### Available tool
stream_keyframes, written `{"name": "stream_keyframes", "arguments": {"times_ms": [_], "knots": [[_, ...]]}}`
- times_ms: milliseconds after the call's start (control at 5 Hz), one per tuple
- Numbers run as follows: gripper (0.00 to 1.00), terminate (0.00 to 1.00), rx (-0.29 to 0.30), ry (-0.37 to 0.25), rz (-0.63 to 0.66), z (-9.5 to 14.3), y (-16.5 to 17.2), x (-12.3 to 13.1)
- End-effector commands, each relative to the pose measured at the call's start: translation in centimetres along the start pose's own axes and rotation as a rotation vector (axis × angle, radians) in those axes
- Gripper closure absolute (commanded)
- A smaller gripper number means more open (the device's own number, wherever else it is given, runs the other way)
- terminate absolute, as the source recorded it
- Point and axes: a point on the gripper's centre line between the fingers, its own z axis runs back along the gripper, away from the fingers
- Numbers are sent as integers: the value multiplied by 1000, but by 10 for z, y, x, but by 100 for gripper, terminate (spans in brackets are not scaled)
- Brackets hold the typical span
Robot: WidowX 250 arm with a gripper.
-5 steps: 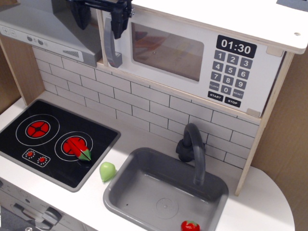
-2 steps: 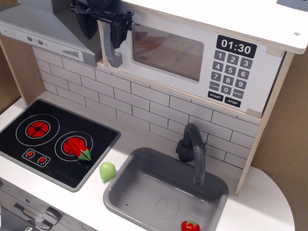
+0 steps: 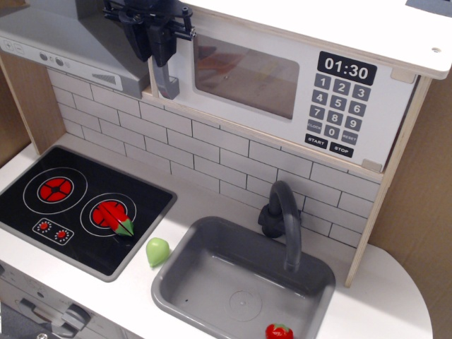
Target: Open microwave
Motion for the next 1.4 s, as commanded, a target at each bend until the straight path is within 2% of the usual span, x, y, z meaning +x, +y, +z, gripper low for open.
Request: {"name": "stream_keyframes", "arguments": {"times_ms": [0, 200, 400, 600, 800, 1000, 1200], "knots": [[100, 0, 12, -156, -23, 27, -7, -4], [100, 0, 7, -166, -57, 35, -15, -28], [0, 0, -25, -52, -58, 51, -29, -52], [0, 0, -53, 43, 18, 71, -41, -81], [0, 0, -34, 97, 95, 82, -24, -107], [0, 0, 21, 107, 177, 77, 18, -102], [0, 0, 52, 65, 212, 83, 51, -100]]}}
